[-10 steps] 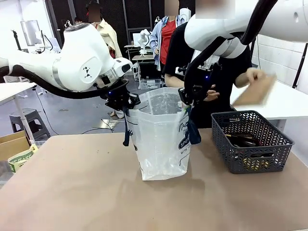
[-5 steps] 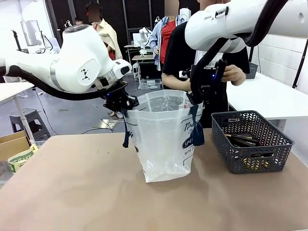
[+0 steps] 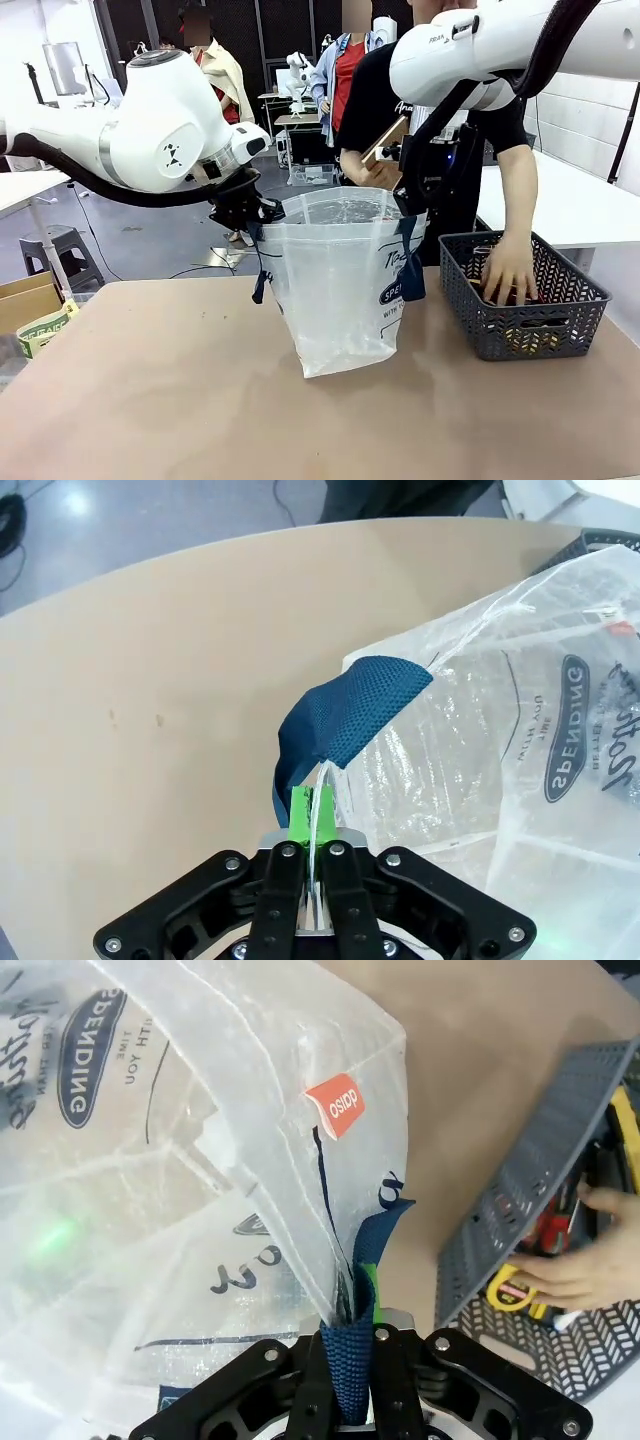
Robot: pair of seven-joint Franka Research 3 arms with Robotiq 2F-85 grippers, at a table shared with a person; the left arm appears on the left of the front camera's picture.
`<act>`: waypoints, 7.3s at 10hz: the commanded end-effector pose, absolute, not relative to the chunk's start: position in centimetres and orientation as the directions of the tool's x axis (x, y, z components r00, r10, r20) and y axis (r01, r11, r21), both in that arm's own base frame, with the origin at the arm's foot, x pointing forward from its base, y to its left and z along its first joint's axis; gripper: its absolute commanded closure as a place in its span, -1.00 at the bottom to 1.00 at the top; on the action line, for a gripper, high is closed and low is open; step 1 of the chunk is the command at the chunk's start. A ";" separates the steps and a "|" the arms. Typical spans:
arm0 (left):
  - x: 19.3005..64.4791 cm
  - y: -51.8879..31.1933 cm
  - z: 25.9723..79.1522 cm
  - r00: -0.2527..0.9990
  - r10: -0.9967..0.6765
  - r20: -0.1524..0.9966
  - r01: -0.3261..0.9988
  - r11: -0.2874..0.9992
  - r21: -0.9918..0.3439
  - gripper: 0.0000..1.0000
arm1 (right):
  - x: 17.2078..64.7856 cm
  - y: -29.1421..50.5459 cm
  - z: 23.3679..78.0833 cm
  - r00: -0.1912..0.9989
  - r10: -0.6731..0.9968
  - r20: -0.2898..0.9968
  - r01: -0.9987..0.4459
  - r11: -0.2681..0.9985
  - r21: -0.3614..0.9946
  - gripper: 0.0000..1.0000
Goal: Transfer purchased items from the store into the shopping bag.
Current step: Open the Reusable shopping bag in the center of the table, then move the Reusable shopping bag to the right side of the table.
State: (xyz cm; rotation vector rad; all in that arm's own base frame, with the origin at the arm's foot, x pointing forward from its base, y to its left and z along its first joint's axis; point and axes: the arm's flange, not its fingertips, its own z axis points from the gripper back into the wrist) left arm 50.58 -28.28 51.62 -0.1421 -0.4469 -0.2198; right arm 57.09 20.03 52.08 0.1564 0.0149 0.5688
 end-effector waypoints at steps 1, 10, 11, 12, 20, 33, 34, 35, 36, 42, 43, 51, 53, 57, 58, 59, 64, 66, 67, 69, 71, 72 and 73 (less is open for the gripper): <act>50.8 -27.8 51.4 0.861 -0.226 0.456 0.272 0.962 -0.037 1.00 | 57.3 19.6 51.4 0.811 0.581 0.066 -0.584 0.804 0.110 1.00; 51.0 -26.7 51.9 0.809 -0.416 0.415 0.483 0.873 -0.068 1.00 | 56.7 19.4 51.0 0.741 0.662 0.117 -0.670 0.740 0.056 1.00; 51.0 -26.7 51.9 0.804 -0.430 0.411 0.499 0.864 -0.072 1.00 | 56.6 19.4 51.0 0.738 0.664 0.121 -0.673 0.738 0.055 1.00; 51.0 -26.6 52.0 0.796 -0.449 0.407 0.520 0.851 -0.077 1.00 | 56.6 19.4 51.0 0.737 0.664 0.125 -0.674 0.737 0.056 1.00; 50.8 -27.6 51.6 0.785 -0.454 0.421 0.525 0.849 -0.063 1.00 | 57.2 20.0 51.5 0.744 0.658 0.114 -0.668 0.739 0.088 1.00; 50.8 -27.6 51.6 0.785 -0.454 0.421 0.525 0.849 -0.063 1.00 | 57.2 20.0 51.5 0.744 0.658 0.114 -0.668 0.739 0.088 1.00; 50.8 -27.6 51.6 0.785 -0.454 0.421 0.525 0.849 -0.063 1.00 | 57.2 20.0 51.5 0.744 0.658 0.114 -0.668 0.739 0.088 1.00; 50.8 -27.6 51.6 0.785 -0.454 0.421 0.525 0.849 -0.063 1.00 | 57.2 20.0 51.5 0.744 0.658 0.114 -0.668 0.739 0.088 1.00; 50.8 -27.6 51.6 0.785 -0.454 0.421 0.525 0.849 -0.063 1.00 | 57.2 20.0 51.5 0.744 0.658 0.114 -0.668 0.739 0.088 1.00; 50.8 -27.6 51.6 0.785 -0.454 0.421 0.525 0.849 -0.063 1.00 | 57.2 20.0 51.5 0.744 0.658 0.114 -0.668 0.739 0.088 1.00; 50.8 -27.6 51.6 0.785 -0.454 0.421 0.525 0.849 -0.063 1.00 | 57.2 20.0 51.5 0.744 0.658 0.114 -0.668 0.739 0.088 1.00; 50.8 -27.6 51.6 0.785 -0.454 0.421 0.525 0.849 -0.063 1.00 | 57.2 20.0 51.5 0.744 0.658 0.114 -0.668 0.739 0.088 1.00; 50.8 -27.6 51.6 0.785 -0.454 0.421 0.525 0.849 -0.063 1.00 | 57.2 20.0 51.5 0.744 0.658 0.114 -0.668 0.739 0.088 1.00; 50.8 -27.6 51.6 0.785 -0.454 0.421 0.525 0.849 -0.063 1.00 | 57.2 20.0 51.5 0.744 0.658 0.114 -0.668 0.739 0.088 1.00; 50.8 -27.6 51.6 0.785 -0.454 0.421 0.525 0.849 -0.063 1.00 | 57.2 20.0 51.5 0.744 0.658 0.114 -0.668 0.739 0.088 1.00; 50.8 -27.6 51.6 0.785 -0.454 0.421 0.525 0.849 -0.063 1.00 | 57.2 20.0 51.5 0.744 0.658 0.114 -0.668 0.739 0.088 1.00; 50.8 -27.6 51.6 0.785 -0.454 0.421 0.525 0.849 -0.063 1.00 | 57.2 20.0 51.5 0.744 0.658 0.114 -0.668 0.739 0.088 1.00; 50.8 -27.6 51.6 0.785 -0.454 0.421 0.525 0.849 -0.063 1.00 | 57.2 20.0 51.5 0.744 0.658 0.114 -0.668 0.739 0.088 1.00; 50.8 -27.6 51.6 0.785 -0.454 0.421 0.525 0.849 -0.063 1.00 | 57.2 20.0 51.5 0.744 0.658 0.114 -0.668 0.739 0.088 1.00; 50.8 -27.6 51.6 0.785 -0.454 0.421 0.525 0.849 -0.063 1.00 | 57.2 20.0 51.5 0.744 0.658 0.114 -0.668 0.739 0.088 1.00; 50.8 -27.6 51.6 0.785 -0.454 0.421 0.525 0.849 -0.063 1.00 | 57.2 20.0 51.5 0.744 0.658 0.114 -0.668 0.739 0.088 1.00; 50.8 -27.6 51.6 0.785 -0.454 0.421 0.525 0.849 -0.063 1.00 | 57.2 20.0 51.5 0.744 0.658 0.114 -0.668 0.739 0.088 1.00; 50.8 -27.6 51.6 0.785 -0.454 0.421 0.525 0.849 -0.063 1.00 | 57.2 20.0 51.5 0.744 0.658 0.114 -0.668 0.739 0.088 1.00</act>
